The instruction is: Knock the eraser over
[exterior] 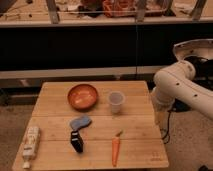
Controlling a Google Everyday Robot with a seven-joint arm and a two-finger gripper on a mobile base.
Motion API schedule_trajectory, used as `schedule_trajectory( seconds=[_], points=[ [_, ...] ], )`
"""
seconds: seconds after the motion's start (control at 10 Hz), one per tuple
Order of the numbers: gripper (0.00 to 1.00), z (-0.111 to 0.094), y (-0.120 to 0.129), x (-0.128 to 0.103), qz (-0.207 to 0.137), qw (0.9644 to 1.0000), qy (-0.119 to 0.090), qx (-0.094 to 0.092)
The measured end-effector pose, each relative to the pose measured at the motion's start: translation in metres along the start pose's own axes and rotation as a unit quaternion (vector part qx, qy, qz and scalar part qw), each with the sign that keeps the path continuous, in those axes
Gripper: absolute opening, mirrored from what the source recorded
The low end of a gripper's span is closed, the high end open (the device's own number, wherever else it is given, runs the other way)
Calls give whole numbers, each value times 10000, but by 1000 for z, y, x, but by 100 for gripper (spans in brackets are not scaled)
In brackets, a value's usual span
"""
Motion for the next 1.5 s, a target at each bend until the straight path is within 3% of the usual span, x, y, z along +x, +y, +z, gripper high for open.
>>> schedule_trajectory(
  seconds=[0.5, 0.6, 1.2, 1.5],
  points=[
    [80, 6, 12, -34, -469, 9988, 115, -15],
    [80, 8, 16, -52, -628, 9980, 95, -22],
    [80, 22, 37, -112, -1459, 9893, -22, 26],
    [80, 28, 45, -125, -1602, 9870, -118, 9]
  ],
)
